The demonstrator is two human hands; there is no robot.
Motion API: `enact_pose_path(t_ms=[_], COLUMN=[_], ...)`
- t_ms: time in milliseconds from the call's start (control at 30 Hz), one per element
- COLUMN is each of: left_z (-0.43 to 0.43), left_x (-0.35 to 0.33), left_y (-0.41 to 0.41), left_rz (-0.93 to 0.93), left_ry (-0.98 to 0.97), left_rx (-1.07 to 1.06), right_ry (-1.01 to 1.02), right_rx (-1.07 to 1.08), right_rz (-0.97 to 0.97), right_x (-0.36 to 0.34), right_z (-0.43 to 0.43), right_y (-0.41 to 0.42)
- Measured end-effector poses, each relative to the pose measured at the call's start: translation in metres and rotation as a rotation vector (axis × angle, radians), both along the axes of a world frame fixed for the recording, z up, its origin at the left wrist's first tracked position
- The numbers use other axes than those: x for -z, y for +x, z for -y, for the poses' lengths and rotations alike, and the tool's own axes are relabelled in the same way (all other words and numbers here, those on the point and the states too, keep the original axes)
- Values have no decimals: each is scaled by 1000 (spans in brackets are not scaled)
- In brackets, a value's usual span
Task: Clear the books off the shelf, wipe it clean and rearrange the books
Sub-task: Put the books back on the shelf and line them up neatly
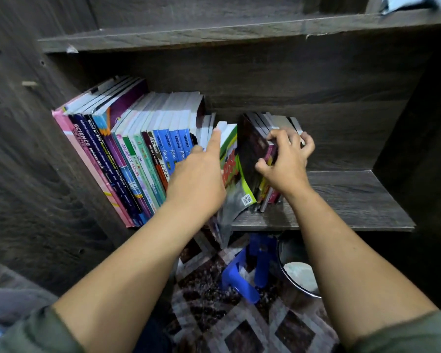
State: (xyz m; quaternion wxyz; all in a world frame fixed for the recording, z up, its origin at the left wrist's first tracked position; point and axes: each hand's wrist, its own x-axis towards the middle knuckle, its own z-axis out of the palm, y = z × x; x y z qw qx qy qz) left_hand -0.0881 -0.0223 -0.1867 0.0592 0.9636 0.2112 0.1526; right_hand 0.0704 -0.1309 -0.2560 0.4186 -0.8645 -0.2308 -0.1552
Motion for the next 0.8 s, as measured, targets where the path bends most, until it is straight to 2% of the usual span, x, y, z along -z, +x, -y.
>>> enact_pose_path(t_ms=[167, 500, 600, 700, 800], left_z=[5, 10, 9, 7, 6], left_x=[1, -22, -4, 25, 31], left_y=[19, 35, 45, 56, 55], left_rz=[-3, 166, 180, 106, 99], left_ry=[-7, 81, 96, 132, 166], left_rx=[-92, -175, -162, -126, -23], right_ry=[-11, 32, 12, -6, -71], right_rx=[-20, -52, -51, -76, -139], right_rz=[21, 21, 48, 56, 84], right_x=[1, 7, 5, 5, 4], right_z=[0, 14, 14, 9, 4], right_y=[0, 16, 13, 7, 2])
